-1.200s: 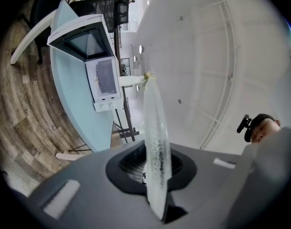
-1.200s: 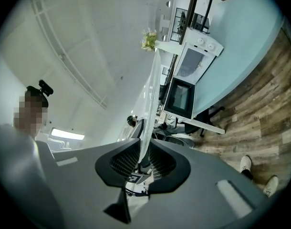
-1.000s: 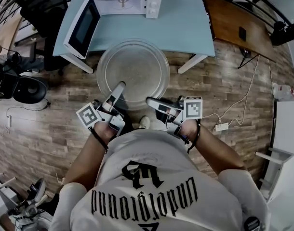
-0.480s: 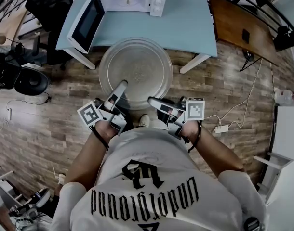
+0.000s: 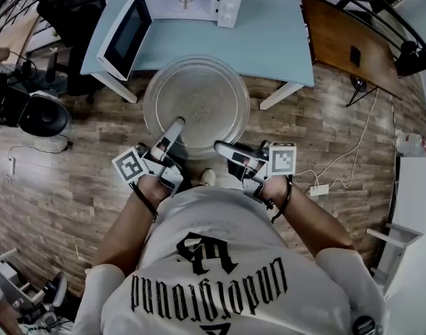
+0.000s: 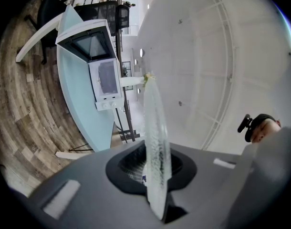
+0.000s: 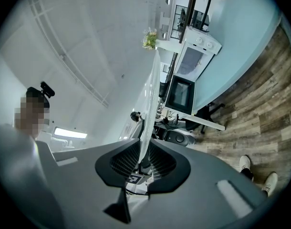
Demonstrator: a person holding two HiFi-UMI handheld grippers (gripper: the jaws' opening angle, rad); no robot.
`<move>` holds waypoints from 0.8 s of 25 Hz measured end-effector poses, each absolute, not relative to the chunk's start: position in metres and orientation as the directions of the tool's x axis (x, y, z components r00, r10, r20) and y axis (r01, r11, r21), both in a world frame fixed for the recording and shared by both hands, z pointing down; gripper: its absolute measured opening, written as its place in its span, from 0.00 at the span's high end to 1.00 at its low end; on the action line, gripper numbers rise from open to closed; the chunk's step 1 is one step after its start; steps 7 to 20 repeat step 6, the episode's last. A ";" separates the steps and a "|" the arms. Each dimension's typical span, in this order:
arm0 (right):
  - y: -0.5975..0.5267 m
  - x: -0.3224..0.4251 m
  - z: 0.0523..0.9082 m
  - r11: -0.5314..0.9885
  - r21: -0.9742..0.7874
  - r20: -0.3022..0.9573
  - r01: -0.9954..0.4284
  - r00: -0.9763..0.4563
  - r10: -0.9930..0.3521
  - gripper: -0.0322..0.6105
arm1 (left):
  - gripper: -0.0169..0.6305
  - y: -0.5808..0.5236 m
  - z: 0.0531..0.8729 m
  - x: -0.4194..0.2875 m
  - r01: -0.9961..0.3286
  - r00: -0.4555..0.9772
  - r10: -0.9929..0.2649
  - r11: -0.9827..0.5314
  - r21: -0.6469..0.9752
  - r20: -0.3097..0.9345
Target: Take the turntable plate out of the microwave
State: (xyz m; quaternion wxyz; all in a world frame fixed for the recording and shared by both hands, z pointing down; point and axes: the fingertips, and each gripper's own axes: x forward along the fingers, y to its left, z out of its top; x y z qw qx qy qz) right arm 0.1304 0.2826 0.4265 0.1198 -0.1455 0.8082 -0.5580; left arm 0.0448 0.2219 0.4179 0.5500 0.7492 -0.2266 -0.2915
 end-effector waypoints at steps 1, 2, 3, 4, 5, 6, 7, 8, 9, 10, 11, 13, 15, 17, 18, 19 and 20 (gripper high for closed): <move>0.282 0.130 0.427 0.334 -0.937 -0.032 -0.101 -0.929 -0.369 0.86 | 0.85 0.222 0.418 0.045 -0.018 0.727 -0.661 -0.292 0.956 -0.187; 0.282 0.130 0.428 0.334 -0.937 -0.031 -0.101 -0.929 -0.368 0.86 | 0.85 0.222 0.419 0.045 -0.018 0.726 -0.661 -0.290 0.957 -0.187; 0.282 0.131 0.430 0.333 -0.937 -0.029 -0.101 -0.930 -0.366 0.86 | 0.85 0.222 0.420 0.044 -0.017 0.726 -0.662 -0.289 0.957 -0.187; 0.282 0.131 0.431 0.332 -0.938 -0.027 -0.103 -0.931 -0.365 0.86 | 0.85 0.222 0.420 0.044 -0.017 0.725 -0.663 -0.287 0.958 -0.186; 0.282 0.131 0.433 0.331 -0.938 -0.026 -0.104 -0.931 -0.364 0.86 | 0.85 0.222 0.421 0.044 -0.016 0.724 -0.664 -0.285 0.958 -0.186; 0.282 0.130 0.434 0.330 -0.938 -0.024 -0.105 -0.931 -0.364 0.86 | 0.85 0.221 0.422 0.044 -0.016 0.723 -0.665 -0.283 0.959 -0.185; 0.282 0.130 0.434 0.330 -0.938 -0.024 -0.105 -0.931 -0.364 0.86 | 0.85 0.221 0.422 0.044 -0.016 0.723 -0.665 -0.283 0.959 -0.185; 0.282 0.130 0.434 0.330 -0.938 -0.024 -0.105 -0.931 -0.364 0.86 | 0.85 0.221 0.422 0.044 -0.016 0.723 -0.665 -0.283 0.959 -0.185; 0.282 0.130 0.434 0.330 -0.938 -0.024 -0.105 -0.931 -0.364 0.86 | 0.85 0.221 0.422 0.044 -0.016 0.723 -0.665 -0.283 0.959 -0.185; 0.282 0.130 0.434 0.330 -0.938 -0.024 -0.105 -0.931 -0.364 0.86 | 0.85 0.221 0.422 0.044 -0.016 0.723 -0.665 -0.283 0.959 -0.185; 0.282 0.130 0.434 0.330 -0.938 -0.024 -0.105 -0.931 -0.364 0.86 | 0.85 0.221 0.422 0.044 -0.016 0.723 -0.665 -0.283 0.959 -0.185; 0.282 0.130 0.434 0.330 -0.938 -0.024 -0.105 -0.931 -0.364 0.86 | 0.85 0.221 0.422 0.044 -0.016 0.723 -0.665 -0.283 0.959 -0.185; 0.282 0.130 0.434 0.330 -0.938 -0.024 -0.105 -0.931 -0.364 0.86 | 0.85 0.221 0.422 0.044 -0.016 0.723 -0.665 -0.283 0.959 -0.185; 0.282 0.130 0.434 0.330 -0.938 -0.024 -0.105 -0.931 -0.364 0.86 | 0.85 0.221 0.422 0.044 -0.016 0.723 -0.665 -0.283 0.959 -0.185; 0.282 0.130 0.434 0.330 -0.938 -0.024 -0.105 -0.931 -0.364 0.86 | 0.85 0.221 0.422 0.044 -0.016 0.723 -0.665 -0.283 0.959 -0.185; 0.282 0.130 0.434 0.330 -0.938 -0.024 -0.105 -0.931 -0.364 0.86 | 0.85 0.221 0.422 0.044 -0.016 0.723 -0.665 -0.283 0.959 -0.185; 0.282 0.130 0.434 0.330 -0.938 -0.024 -0.105 -0.931 -0.364 0.86 | 0.85 0.221 0.422 0.044 -0.016 0.723 -0.665 -0.283 0.959 -0.185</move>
